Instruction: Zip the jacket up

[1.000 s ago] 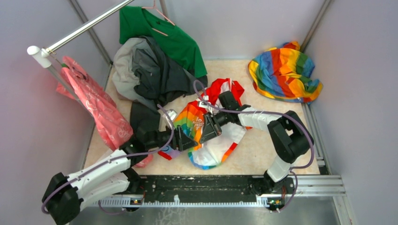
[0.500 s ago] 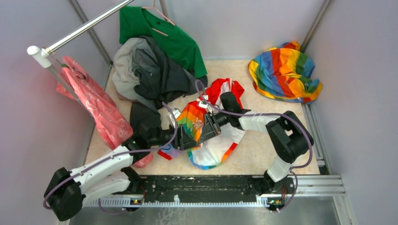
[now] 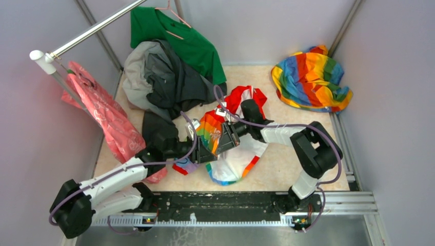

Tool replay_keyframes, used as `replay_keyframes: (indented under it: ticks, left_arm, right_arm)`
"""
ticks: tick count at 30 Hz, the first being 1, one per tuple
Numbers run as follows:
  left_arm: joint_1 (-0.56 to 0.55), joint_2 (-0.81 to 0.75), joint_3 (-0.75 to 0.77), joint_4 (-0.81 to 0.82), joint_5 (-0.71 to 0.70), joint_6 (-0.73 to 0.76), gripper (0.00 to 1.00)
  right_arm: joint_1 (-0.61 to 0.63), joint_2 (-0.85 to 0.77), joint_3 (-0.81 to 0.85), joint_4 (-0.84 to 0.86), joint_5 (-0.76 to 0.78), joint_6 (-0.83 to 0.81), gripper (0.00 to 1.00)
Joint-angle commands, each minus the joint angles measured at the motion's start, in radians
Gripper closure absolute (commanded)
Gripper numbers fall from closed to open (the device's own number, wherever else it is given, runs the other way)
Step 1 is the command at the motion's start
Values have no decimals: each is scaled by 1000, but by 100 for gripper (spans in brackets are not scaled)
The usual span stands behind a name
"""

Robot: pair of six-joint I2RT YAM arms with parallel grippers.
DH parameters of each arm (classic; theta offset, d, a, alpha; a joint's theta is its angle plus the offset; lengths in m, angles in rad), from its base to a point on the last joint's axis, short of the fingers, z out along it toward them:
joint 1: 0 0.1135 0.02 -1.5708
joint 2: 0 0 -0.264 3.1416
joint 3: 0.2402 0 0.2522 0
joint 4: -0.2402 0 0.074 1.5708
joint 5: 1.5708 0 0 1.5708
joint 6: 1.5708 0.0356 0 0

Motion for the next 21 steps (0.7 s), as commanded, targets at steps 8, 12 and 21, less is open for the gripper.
replay_keyframes:
  ticks: [8,12,21]
  left_arm:
    - [4,25,52,0,48,38,91]
    - [7,39,55,6,64,48,100]
    - [28,25,12,74,78,60,100]
  right_arm:
    - [9,2,37,-46,-7,-78,100]
    - [10,3,58,-106,-36,-136,100]
    - [-43,-56,275,-997,157,-972,54]
